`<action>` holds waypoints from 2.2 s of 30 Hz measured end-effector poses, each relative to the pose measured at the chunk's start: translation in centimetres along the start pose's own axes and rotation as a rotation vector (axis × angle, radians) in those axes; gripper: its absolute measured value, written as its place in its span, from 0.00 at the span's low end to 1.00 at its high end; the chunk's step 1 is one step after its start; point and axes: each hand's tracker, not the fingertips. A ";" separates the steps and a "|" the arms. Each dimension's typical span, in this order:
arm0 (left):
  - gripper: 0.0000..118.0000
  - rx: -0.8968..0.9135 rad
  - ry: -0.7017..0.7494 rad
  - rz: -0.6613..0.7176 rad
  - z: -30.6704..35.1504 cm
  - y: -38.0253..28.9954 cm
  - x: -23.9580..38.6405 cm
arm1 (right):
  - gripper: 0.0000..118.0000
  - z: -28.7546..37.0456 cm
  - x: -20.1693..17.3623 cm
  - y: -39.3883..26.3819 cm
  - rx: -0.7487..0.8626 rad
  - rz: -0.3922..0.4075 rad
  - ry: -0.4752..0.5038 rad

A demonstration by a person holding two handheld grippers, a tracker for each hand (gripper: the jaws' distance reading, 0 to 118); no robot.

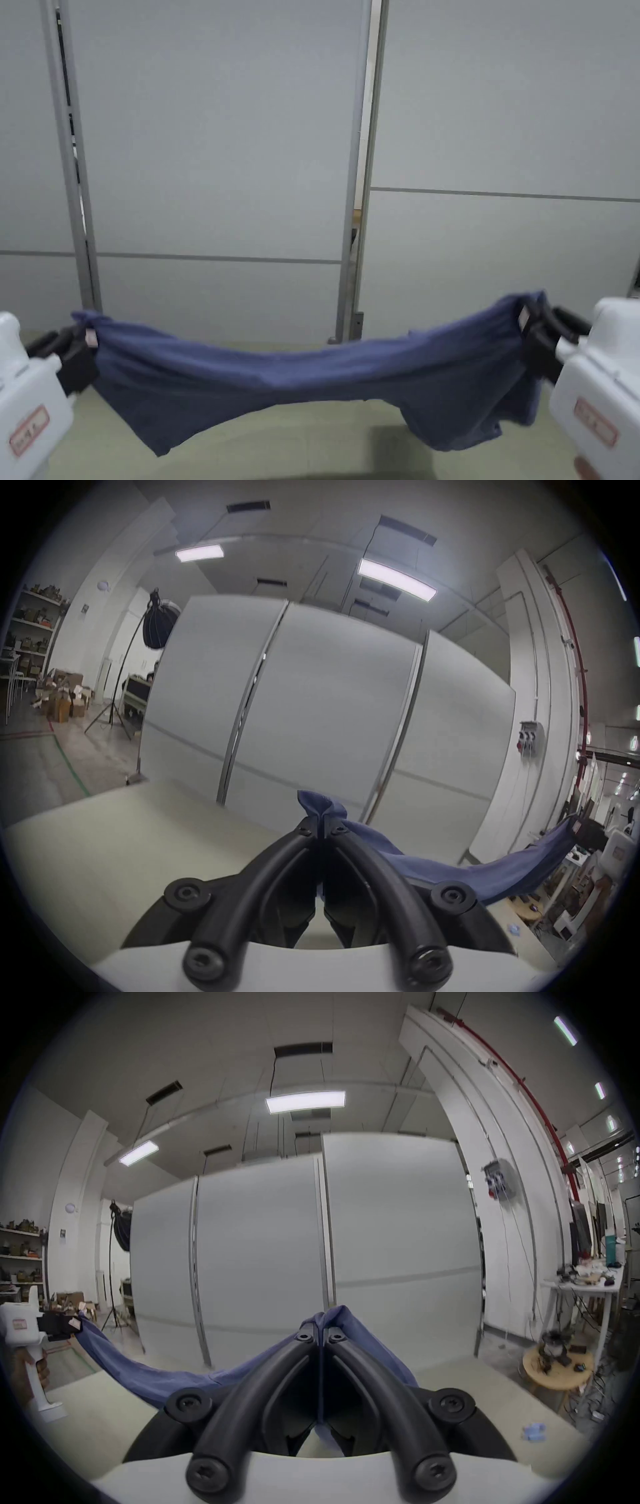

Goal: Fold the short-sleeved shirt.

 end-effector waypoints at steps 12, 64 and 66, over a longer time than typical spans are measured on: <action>0.01 -0.428 0.102 0.017 16.6 -15.7 -7.7 | 0.02 20.1 0.9 -16.0 -0.469 -0.067 -0.010; 1.00 -0.911 0.256 -0.043 18.4 -26.1 -12.1 | 0.02 26.5 -3.5 -17.2 -0.427 -0.019 -0.001; 1.00 -0.972 0.271 -0.033 18.0 -27.3 -12.6 | 0.02 26.4 -3.2 -17.9 -0.472 -0.009 -0.007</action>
